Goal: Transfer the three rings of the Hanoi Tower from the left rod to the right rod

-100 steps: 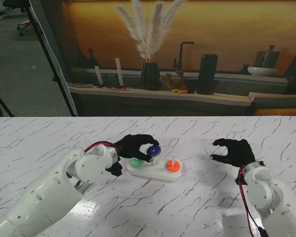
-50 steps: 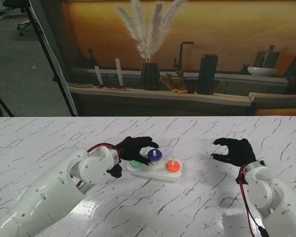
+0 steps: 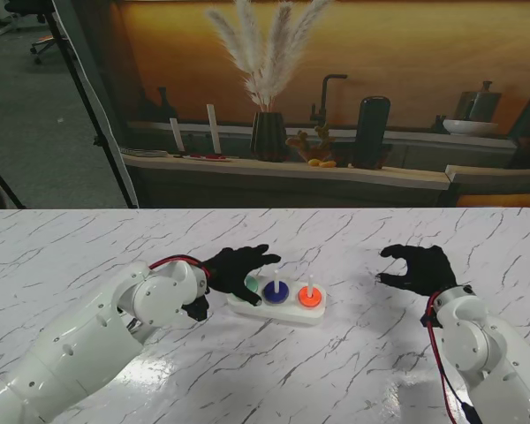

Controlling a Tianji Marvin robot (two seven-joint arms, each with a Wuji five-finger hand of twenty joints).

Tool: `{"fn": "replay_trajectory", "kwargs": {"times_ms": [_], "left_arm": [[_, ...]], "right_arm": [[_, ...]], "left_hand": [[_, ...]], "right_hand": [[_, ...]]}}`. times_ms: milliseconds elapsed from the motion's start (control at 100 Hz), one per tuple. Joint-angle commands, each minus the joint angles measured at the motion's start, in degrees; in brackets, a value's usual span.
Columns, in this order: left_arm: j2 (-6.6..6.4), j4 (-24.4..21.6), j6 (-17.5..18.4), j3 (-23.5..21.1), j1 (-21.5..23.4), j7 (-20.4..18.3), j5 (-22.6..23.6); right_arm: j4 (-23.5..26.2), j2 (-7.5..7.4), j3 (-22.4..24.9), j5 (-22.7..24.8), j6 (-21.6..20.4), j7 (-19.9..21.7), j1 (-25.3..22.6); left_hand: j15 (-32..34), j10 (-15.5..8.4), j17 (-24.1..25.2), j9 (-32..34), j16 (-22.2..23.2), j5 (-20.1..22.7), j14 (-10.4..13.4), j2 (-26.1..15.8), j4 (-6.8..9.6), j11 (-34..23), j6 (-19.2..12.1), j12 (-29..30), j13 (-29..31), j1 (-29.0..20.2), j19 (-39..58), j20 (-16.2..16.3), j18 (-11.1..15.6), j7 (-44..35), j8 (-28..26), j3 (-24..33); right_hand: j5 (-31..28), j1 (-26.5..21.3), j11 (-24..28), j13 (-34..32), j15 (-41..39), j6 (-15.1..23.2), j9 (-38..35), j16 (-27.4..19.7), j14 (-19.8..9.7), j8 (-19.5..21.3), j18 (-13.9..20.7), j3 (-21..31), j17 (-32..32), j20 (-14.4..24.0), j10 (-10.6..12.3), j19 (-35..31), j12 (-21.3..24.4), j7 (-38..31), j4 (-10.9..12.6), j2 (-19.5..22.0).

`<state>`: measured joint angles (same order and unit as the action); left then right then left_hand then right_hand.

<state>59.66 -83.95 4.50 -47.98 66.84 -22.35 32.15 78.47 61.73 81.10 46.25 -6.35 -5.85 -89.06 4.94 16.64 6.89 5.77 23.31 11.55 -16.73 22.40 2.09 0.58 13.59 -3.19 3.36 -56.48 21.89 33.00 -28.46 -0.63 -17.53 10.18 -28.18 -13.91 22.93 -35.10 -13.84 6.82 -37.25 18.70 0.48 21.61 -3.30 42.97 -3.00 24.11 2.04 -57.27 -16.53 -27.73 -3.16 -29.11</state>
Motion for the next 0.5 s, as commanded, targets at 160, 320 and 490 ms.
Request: {"fn": "replay_trajectory", "kwargs": {"times_ms": [160, 320, 490], "left_arm": [[-0.12, -4.8, 0.5, -6.2, 5.5, 1.3, 2.9], [0.42, -8.2, -2.1, -12.2, 11.2, 6.2, 7.6], [0.63, -9.6, -3.3, -16.3, 14.4, 8.4, 9.9]], "right_arm": [[-0.1, 0.22, -1.7, 0.2, -1.9, 0.1, 0.5], [-0.3, 0.16, -3.2, 0.0, -3.6, 0.3, 1.5], [-0.8, 0.24, -5.1, -0.3, -5.5, -0.2, 2.8]], "left_hand": [[-0.1, 0.7, -0.7, -1.2, -0.1, -0.5, 0.3, -4.6, -1.40, 0.3, 1.5, -2.4, -0.4, -1.3, -1.9, 3.3, 0.5, -0.3, 0.6, -4.4], [1.0, 0.3, -2.0, -0.5, 0.8, 2.6, -1.0, -6.5, -0.28, -1.5, 1.2, -10.5, 2.9, -3.9, 2.3, 4.8, -0.5, -1.9, -0.7, -9.1], [1.1, 0.3, -1.8, -0.4, 0.8, 3.1, -1.2, -7.1, -0.35, -1.6, 1.2, -11.9, 3.4, -3.4, 3.8, 4.5, -0.6, -2.1, -1.0, -9.4]], "right_hand": [[-0.3, -0.3, 0.7, -1.1, -0.9, -0.5, -0.9, 0.6, -0.2, 0.3, -18.4, -0.9, 0.2, 0.7, 0.0, -1.2, 0.0, -0.2, 1.4, 0.0], [-0.1, 0.6, 0.6, -1.0, -0.7, -0.5, -0.8, 0.6, -0.1, 0.3, -18.4, -0.6, 0.2, 0.7, -0.1, -1.2, 0.1, 0.0, 1.4, -0.9], [0.6, 4.9, 0.5, -1.6, -0.5, -1.2, -1.4, 0.7, 0.0, 0.1, -18.9, 3.3, 0.1, 0.7, -0.1, -1.0, -0.2, 0.7, 1.2, -5.0]]}}
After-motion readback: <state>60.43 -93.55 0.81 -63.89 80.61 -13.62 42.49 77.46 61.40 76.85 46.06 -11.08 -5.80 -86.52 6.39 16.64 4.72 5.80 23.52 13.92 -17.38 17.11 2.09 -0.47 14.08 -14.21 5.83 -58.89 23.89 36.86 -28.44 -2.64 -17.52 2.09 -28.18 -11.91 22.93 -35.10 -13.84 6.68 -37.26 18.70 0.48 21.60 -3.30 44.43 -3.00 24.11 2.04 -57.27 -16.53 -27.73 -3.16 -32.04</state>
